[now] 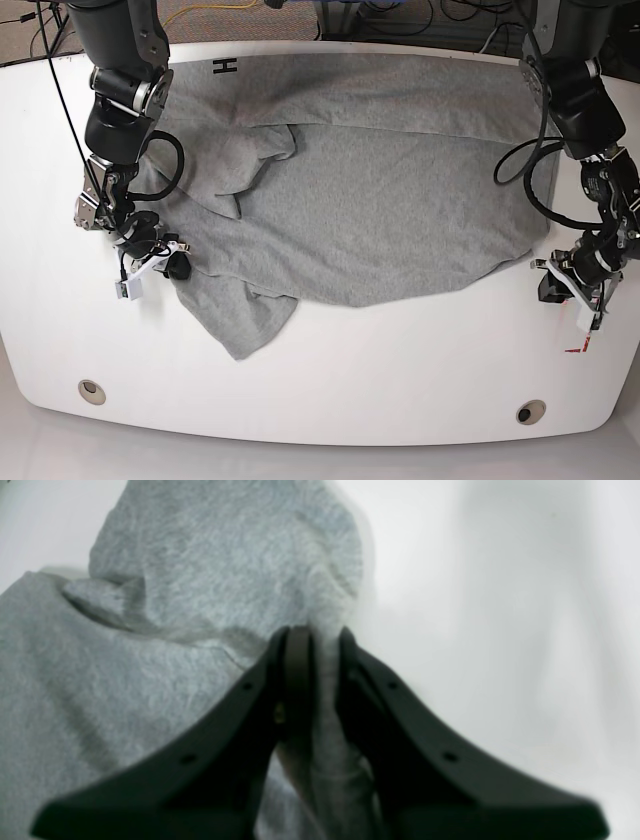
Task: Layout the t-shirt on the table in an organized manner, then fold the t-shirt properly
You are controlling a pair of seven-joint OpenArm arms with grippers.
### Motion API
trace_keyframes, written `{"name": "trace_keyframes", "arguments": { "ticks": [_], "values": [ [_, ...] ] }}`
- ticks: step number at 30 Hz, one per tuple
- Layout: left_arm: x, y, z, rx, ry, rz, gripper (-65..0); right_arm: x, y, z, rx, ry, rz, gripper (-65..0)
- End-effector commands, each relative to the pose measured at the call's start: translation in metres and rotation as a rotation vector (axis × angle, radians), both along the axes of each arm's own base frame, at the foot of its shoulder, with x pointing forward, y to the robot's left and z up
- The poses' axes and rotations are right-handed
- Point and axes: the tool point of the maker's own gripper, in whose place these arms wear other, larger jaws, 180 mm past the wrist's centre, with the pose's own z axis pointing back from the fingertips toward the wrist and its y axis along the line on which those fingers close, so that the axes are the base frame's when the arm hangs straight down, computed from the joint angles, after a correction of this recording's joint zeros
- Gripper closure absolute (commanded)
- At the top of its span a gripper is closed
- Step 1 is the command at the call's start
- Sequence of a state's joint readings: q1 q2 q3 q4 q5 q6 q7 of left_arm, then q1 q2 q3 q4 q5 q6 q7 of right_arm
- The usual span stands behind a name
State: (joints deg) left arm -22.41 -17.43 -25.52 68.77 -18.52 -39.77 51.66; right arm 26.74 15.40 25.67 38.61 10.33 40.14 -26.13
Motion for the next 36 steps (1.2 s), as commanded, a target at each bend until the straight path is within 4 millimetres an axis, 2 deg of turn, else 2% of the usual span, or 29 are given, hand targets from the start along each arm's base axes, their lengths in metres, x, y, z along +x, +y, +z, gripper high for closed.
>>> {"name": "trace_keyframes", "arguments": {
  "ticks": [1,4,6,11,13,15,24,30,34,36],
  "values": [
    [0.010,0.001,0.019,0.013,-0.053,-0.013,-6.8,0.002,-0.008,0.004,-0.035,0.013,0.010,-8.1],
    [0.008,0.008,0.020,0.031,-0.045,-0.011,-8.5,0.002,-0.008,0.004,-0.035,0.013,0.010,-8.1],
    [0.006,0.009,0.013,0.024,-0.025,-0.010,-12.9,0.002,-0.008,0.004,-0.035,0.013,0.010,-8.1],
    [0.000,0.015,-0.013,-0.052,0.030,0.033,-33.1,0.002,-0.007,0.004,-0.034,0.013,0.010,-8.1],
    [-0.002,0.023,-0.017,-0.066,0.029,0.054,-39.4,0.003,-0.007,0.004,-0.034,0.012,0.010,-8.1],
    [-0.003,0.029,-0.018,-0.072,0.024,0.068,-42.9,0.003,-0.007,0.004,-0.034,0.012,0.010,-8.1],
    [-0.013,0.024,-0.055,-0.162,0.109,0.095,-43.5,0.003,-0.007,0.004,-0.034,0.012,0.010,-8.1],
    [-0.015,0.019,-0.066,-0.195,0.127,0.103,-43.5,0.003,-0.007,0.004,-0.034,0.012,0.010,-8.1],
    [-0.007,0.001,-0.067,-0.230,0.120,0.085,-43.3,0.002,-0.008,0.004,-0.035,0.012,0.009,-8.1],
    [-0.006,-0.002,-0.067,-0.233,0.120,0.082,-43.1,0.002,-0.008,0.004,-0.035,0.012,0.009,-8.1]
  ]
}}
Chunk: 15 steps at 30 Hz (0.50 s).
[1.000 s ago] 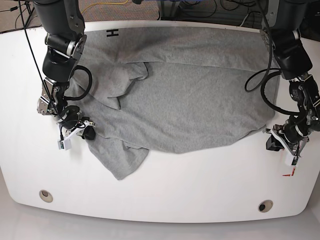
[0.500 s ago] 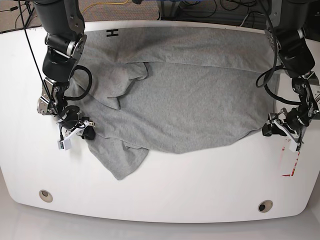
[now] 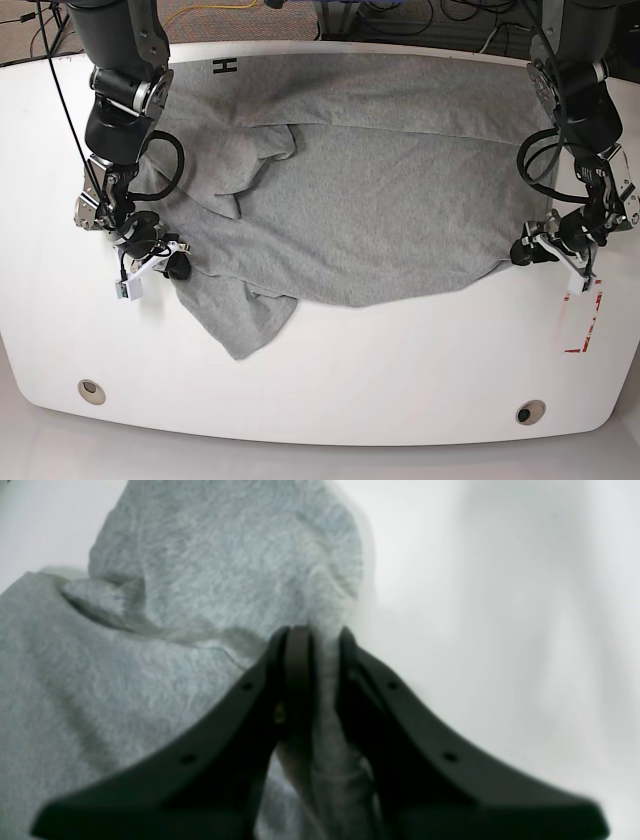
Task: Layout the t-shirt on the table in an organized manner, then fold the t-shirt properly
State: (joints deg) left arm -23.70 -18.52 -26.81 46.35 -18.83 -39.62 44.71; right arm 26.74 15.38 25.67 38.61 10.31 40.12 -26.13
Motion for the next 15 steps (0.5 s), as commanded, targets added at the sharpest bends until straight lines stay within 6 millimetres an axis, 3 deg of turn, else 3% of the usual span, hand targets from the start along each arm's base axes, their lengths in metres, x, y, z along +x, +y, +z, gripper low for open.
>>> {"name": "trace_keyframes", "arguments": {
  "ticks": [1,3,9,11,15],
  "values": [
    [0.016,-0.002,0.018,-0.006,-0.060,-0.005,-41.8,0.002,-0.008,0.004,-0.035,0.012,0.009,-8.1],
    [0.017,-0.006,0.018,-0.011,-0.062,-0.007,-37.8,0.002,-0.008,0.004,-0.035,0.012,0.009,-8.1],
    [0.021,-0.020,0.018,-0.029,-0.068,-0.022,-15.0,0.002,-0.008,0.004,-0.035,0.012,0.009,-8.1],
    [0.021,-0.020,0.018,-0.029,-0.068,-0.022,-11.1,0.002,-0.009,0.004,-0.036,0.012,0.008,-8.1],
    [0.022,-0.019,0.018,-0.027,-0.071,-0.022,-10.3,0.002,-0.009,0.004,-0.036,0.012,0.008,-8.1]
  ]
}}
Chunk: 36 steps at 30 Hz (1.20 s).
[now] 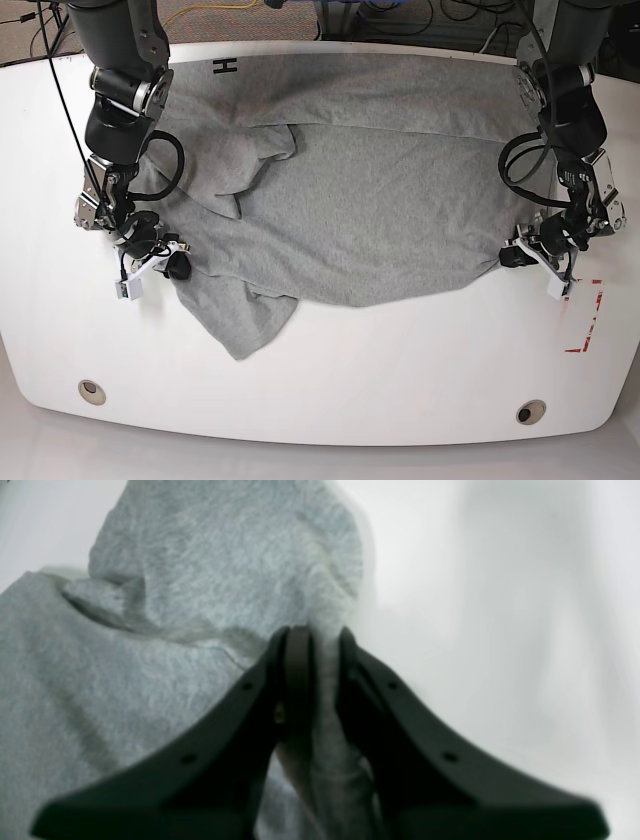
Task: Layout the t-shirt on the table in an organized manner, then fold the t-shirt properly
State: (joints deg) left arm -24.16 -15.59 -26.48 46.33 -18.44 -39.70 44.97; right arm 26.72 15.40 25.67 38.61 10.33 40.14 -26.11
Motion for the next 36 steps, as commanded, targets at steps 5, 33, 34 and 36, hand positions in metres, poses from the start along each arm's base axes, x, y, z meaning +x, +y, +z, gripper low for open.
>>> {"name": "trace_keyframes", "arguments": {
  "ticks": [5,33,34,36],
  "values": [
    [0.017,0.011,0.025,0.015,-0.074,0.012,-10.3,0.003,-0.007,0.004,-0.034,0.012,0.010,-8.1],
    [0.037,0.023,0.084,0.207,-0.214,-0.080,-6.1,0.003,-0.006,0.004,-0.032,0.012,0.011,-8.1],
    [0.036,0.027,0.085,0.214,-0.213,-0.076,-9.0,0.003,-0.006,0.004,-0.032,0.012,0.011,-8.1],
    [0.035,0.034,0.087,0.214,-0.214,-0.058,-14.0,0.003,-0.006,0.004,-0.032,0.012,0.011,-8.1]
  ]
}}
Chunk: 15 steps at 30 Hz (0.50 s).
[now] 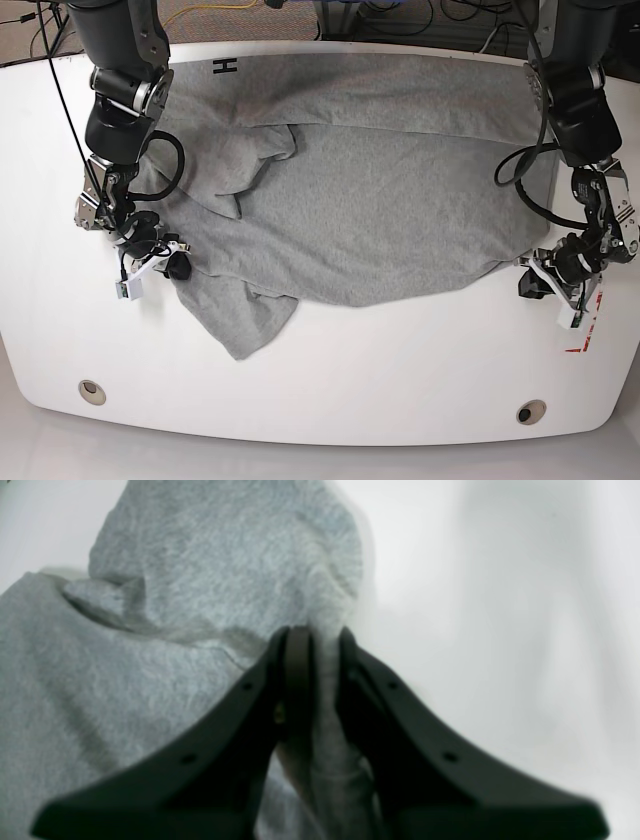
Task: Layout the t-shirt on the table in an organized manner, then fold the t-shirt properly
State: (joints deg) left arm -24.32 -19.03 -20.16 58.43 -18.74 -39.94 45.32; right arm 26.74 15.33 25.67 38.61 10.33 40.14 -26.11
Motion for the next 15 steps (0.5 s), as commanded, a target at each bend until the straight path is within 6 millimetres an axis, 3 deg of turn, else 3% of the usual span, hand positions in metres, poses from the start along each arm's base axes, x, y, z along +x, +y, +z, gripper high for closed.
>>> {"name": "trace_keyframes", "arguments": {
  "ticks": [1,5,15],
  "values": [
    [0.009,0.021,0.025,0.002,-0.073,0.043,-16.2,0.002,-0.007,0.004,-0.033,0.012,0.010,-8.1],
    [-0.002,0.040,0.015,-0.042,-0.057,0.116,-22.8,0.003,-0.006,0.004,-0.031,0.011,0.009,-8.1],
    [-0.015,0.045,-0.011,-0.103,0.011,0.162,-23.5,0.003,-0.006,0.004,-0.030,0.011,0.010,-8.1]
  ]
}}
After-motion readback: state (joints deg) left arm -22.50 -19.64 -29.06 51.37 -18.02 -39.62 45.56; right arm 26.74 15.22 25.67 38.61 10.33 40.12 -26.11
